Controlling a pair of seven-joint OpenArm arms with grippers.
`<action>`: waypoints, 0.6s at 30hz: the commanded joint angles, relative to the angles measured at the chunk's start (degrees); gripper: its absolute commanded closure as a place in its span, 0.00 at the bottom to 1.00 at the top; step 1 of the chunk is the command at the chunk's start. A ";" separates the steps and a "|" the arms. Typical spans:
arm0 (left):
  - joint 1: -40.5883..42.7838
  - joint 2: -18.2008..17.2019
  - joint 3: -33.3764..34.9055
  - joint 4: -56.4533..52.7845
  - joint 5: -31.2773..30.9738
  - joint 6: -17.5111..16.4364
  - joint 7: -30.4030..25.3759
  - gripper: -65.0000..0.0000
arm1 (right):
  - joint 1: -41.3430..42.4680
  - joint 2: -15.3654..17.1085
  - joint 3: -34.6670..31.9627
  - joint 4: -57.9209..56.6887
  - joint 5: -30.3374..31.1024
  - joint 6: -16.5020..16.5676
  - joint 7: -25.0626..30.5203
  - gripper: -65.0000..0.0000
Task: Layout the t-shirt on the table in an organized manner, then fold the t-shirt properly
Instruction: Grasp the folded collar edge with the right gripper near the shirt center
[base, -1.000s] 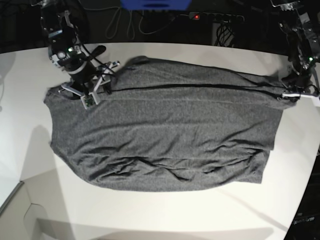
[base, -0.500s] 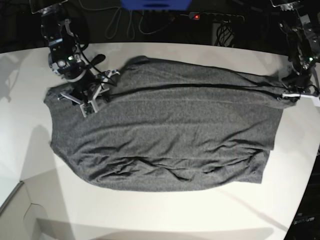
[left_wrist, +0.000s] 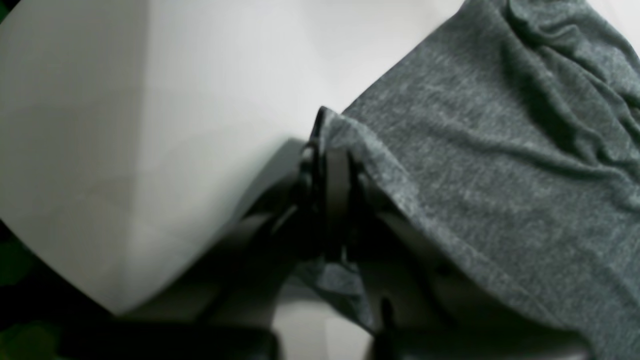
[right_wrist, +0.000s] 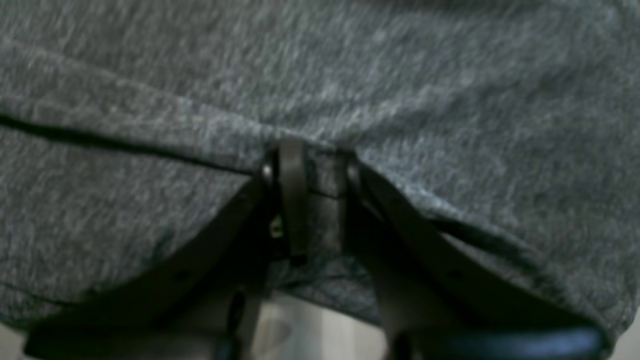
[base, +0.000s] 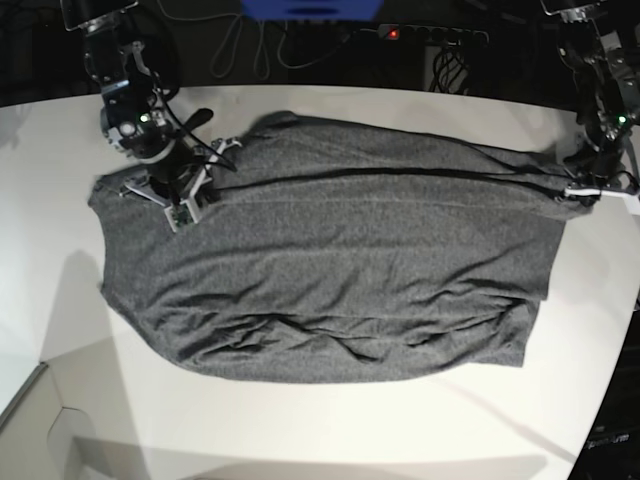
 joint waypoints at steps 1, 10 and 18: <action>-0.48 -0.84 -0.37 0.88 0.05 0.03 -1.50 1.00 | 0.61 0.66 0.12 0.96 0.19 0.15 1.19 0.91; -0.57 -0.84 -0.37 0.96 0.05 0.03 -1.50 1.00 | 2.63 0.39 0.47 1.40 0.19 5.95 1.72 1.00; -0.48 -0.84 -0.37 0.96 0.05 0.03 -1.59 1.00 | 6.68 0.48 0.56 1.40 0.19 5.95 1.28 1.00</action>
